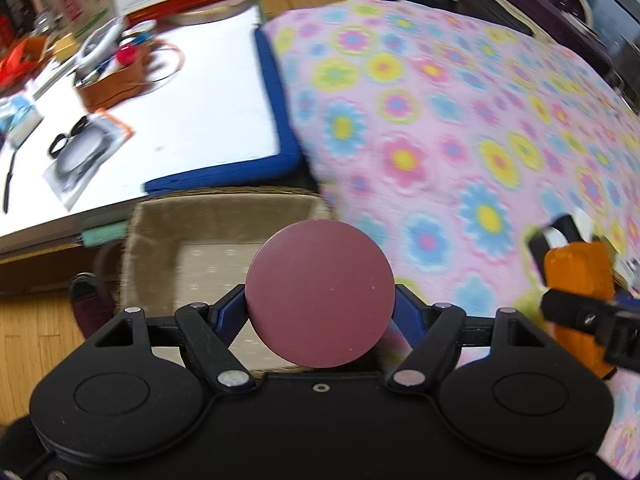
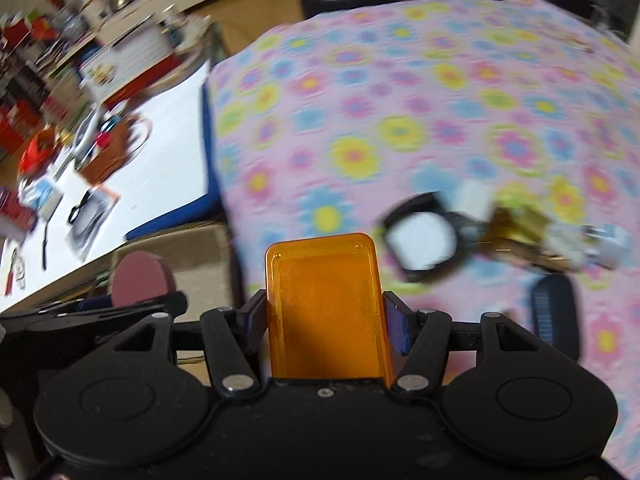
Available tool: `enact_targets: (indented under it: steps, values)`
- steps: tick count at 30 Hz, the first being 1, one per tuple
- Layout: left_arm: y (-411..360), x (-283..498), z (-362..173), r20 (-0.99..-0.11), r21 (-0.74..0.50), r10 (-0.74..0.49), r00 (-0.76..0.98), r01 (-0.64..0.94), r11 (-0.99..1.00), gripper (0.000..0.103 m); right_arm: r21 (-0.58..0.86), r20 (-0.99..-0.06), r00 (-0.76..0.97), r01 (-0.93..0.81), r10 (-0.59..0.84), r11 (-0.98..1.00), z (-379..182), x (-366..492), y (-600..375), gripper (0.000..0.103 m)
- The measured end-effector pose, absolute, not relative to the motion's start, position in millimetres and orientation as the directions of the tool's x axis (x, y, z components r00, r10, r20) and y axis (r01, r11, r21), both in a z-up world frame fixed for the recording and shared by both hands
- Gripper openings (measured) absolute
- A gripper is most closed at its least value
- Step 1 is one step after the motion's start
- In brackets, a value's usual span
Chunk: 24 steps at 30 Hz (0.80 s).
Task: Organize rigid objects
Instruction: 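Carry both items to the basket and release them inside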
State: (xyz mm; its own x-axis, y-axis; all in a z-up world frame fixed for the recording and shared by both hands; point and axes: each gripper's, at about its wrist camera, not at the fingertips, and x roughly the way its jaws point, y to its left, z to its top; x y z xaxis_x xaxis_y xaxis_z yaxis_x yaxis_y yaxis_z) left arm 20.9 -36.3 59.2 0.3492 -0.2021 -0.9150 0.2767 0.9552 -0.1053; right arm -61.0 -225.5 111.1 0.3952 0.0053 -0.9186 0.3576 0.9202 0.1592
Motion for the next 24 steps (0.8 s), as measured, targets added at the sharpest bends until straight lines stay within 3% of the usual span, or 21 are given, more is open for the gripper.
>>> enact_targets:
  steps: [10, 15, 24]
  values:
    - [31, 51, 42, -0.897, -0.039, -0.108, 0.428, 0.168, 0.985, 0.070, 0.111, -0.947, 0.321, 0.286, 0.014, 0.952, 95, -8, -133, 0.059]
    - [58, 68, 26, -0.919, -0.138, -0.174, 0.355, 0.125, 0.983, 0.070, 0.094, -0.962, 0.273, 0.299, 0.010, 0.950, 73, 11, -113, 0.059]
    - [69, 78, 16, -0.929, -0.148, -0.169, 0.330, 0.088, 0.985, 0.071, 0.084, -0.982, 0.186, 0.311, 0.026, 0.947, 26, 42, -94, 0.059]
